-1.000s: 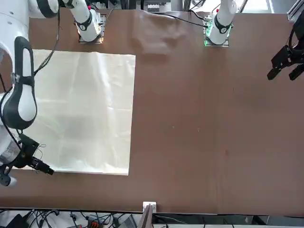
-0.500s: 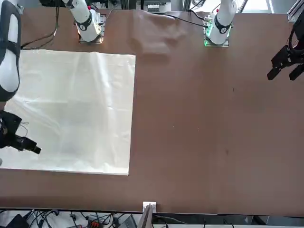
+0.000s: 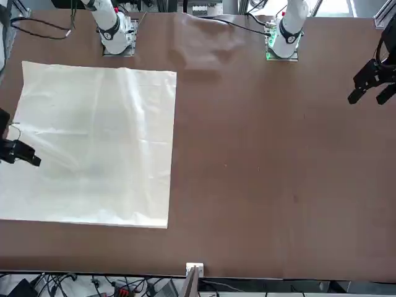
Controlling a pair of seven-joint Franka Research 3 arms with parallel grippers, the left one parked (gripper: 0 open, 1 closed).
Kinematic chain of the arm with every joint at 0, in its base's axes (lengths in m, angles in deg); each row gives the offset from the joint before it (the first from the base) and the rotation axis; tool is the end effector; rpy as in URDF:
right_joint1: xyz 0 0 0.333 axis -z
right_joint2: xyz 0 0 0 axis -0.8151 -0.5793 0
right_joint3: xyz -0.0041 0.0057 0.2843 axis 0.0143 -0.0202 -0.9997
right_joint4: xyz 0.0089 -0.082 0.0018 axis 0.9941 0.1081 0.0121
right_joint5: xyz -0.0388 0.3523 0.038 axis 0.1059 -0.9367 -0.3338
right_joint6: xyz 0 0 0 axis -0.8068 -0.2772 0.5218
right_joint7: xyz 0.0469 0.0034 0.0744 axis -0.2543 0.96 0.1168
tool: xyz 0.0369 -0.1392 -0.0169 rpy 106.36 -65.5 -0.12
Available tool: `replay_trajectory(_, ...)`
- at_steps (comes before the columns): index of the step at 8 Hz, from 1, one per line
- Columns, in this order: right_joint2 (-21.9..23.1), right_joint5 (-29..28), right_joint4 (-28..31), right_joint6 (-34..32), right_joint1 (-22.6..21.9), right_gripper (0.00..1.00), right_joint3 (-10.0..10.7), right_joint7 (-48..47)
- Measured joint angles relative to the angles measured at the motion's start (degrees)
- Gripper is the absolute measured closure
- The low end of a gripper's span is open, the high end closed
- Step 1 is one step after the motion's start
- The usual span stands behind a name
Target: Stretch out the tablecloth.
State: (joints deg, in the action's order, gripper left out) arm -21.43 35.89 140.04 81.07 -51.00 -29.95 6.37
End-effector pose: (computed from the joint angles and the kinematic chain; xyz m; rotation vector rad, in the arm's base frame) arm 0.6231 -0.0361 0.5138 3.1122 -0.1229 0.1478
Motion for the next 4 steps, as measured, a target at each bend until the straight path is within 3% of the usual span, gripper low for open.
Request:
replay_trajectory(2, 6.6, 0.1, 8.7, 0.7, 0.0, 0.00, 0.0, 0.0)
replay_trajectory(4, 11.2, 0.1, 11.5, -2.2, -0.3, 0.00, 0.0, -0.1)
